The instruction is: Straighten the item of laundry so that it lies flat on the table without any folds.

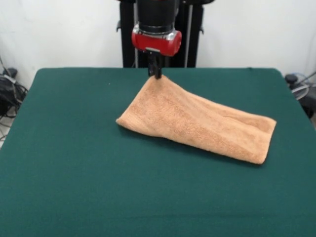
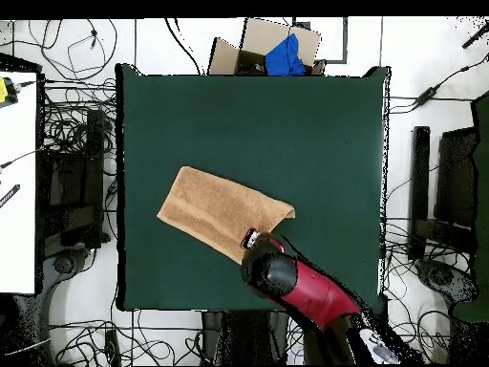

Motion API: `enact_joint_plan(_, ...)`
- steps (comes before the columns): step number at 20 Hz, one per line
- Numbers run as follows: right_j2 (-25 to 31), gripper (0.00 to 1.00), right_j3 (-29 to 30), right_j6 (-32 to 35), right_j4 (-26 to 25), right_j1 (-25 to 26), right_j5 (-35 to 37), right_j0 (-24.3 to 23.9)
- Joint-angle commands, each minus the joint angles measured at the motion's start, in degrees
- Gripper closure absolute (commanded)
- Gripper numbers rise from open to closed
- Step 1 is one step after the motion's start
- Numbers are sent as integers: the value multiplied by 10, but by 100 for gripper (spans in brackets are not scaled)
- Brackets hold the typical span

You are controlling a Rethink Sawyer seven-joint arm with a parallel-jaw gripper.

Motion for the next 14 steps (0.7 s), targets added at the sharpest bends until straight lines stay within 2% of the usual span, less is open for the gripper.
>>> enact_joint_plan(1, -89, 100, 51, 141, 26, -65, 122, 44)
enact_joint_plan(9, -177, 100, 32, 147, 2, -113, 231, 104)
enact_joint_plan(14, -199, 100, 43, 154, 2, -142, 267, 124)
